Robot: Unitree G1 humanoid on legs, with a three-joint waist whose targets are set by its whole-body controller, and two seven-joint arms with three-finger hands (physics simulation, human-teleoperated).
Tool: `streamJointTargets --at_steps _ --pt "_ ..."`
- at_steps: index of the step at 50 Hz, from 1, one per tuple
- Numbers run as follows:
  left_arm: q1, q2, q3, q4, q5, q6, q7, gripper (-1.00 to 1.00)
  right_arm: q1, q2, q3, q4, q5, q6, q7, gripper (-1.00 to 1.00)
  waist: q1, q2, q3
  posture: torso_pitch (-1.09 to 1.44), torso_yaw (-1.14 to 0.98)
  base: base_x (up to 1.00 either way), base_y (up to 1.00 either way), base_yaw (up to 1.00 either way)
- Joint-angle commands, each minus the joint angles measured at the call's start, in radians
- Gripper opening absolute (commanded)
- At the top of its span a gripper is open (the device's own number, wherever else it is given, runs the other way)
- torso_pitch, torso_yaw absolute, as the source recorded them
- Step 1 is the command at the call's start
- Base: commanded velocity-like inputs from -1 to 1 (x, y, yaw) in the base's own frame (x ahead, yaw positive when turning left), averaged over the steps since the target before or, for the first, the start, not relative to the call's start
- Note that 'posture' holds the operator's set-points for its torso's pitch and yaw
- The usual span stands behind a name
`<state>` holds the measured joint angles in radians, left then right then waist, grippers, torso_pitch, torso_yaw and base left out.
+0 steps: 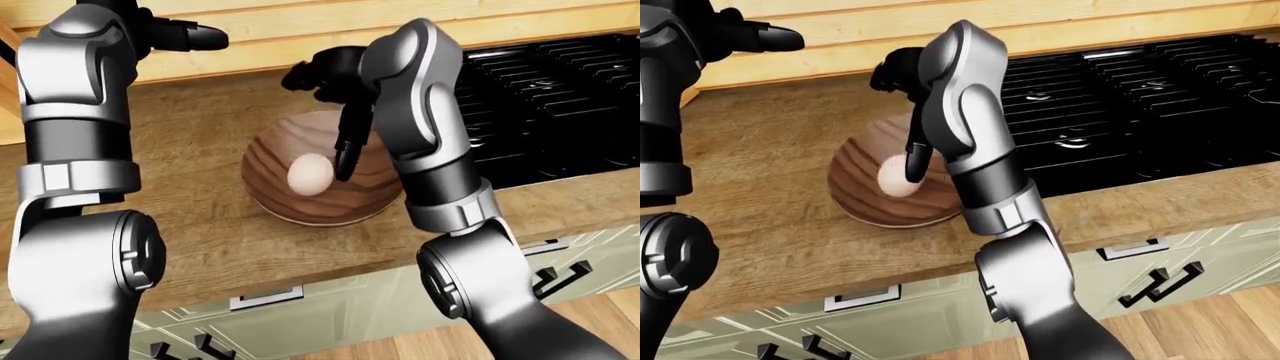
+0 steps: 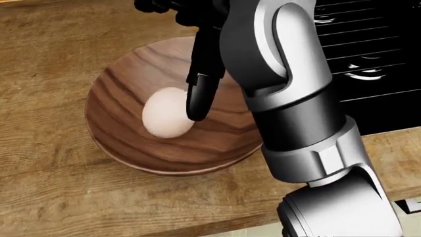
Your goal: Pick the egg from the pan and place it in the bowl.
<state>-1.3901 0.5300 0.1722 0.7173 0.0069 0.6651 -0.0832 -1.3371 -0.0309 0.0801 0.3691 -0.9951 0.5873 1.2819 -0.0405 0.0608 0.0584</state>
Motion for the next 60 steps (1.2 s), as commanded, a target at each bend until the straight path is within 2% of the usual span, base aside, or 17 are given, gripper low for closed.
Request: streamJointTargets --at_steps 1,9,18,26,31,40,49,60 --pt "-0.039 0.014 0.006 -0.036 0.001 -0.029 0.004 1.0 -0.043 -0.005 -0.01 -0.028 -0.004 -0.007 -0.014 1.0 -0.001 0.005 -0.034 0.0 0.0 0.0 0.0 0.0" --pt "-0.038 0.014 0.006 -0.039 0.0 -0.027 0.005 1.0 -0.083 -0.021 -0.032 -0.014 0.017 0.028 -0.017 1.0 -0.003 0.006 -0.035 0.0 0.0 0.0 0.0 0.0" --pt "-0.033 0.015 0.008 -0.047 -0.003 -0.022 0.006 1.0 -0.151 -0.089 -0.072 0.082 0.1 0.016 -0.097 1.0 -0.004 0.004 -0.035 0.0 0.0 0.0 0.0 0.0" --pt "-0.026 0.019 0.01 -0.049 -0.006 -0.025 0.007 1.0 -0.258 -0.168 -0.136 0.261 0.249 -0.015 -0.281 1.0 -0.002 0.002 -0.034 0.0 0.0 0.0 0.0 0.0" --pt "-0.027 0.021 0.01 -0.039 -0.007 -0.032 0.007 1.0 -0.298 -0.207 -0.155 0.333 0.345 0.004 -0.369 1.0 0.0 -0.002 -0.033 0.0 0.0 0.0 0.0 0.0" --pt "-0.029 0.026 0.011 -0.027 -0.007 -0.039 0.007 1.0 -0.294 -0.266 -0.17 0.38 0.503 0.0 -0.477 1.0 0.006 -0.01 -0.032 0.0 0.0 0.0 0.0 0.0" --pt "-0.02 0.023 0.012 -0.039 -0.01 -0.035 0.009 1.0 -0.269 -0.328 -0.213 0.392 0.66 0.035 -0.602 1.0 0.017 -0.022 -0.034 0.0 0.0 0.0 0.0 0.0" --pt "-0.029 0.012 0.007 -0.028 -0.01 -0.037 0.015 1.0 -0.254 -0.425 -0.229 0.448 0.771 -0.021 -0.749 1.0 0.028 -0.037 -0.034 0.0 0.0 0.0 0.0 0.0"
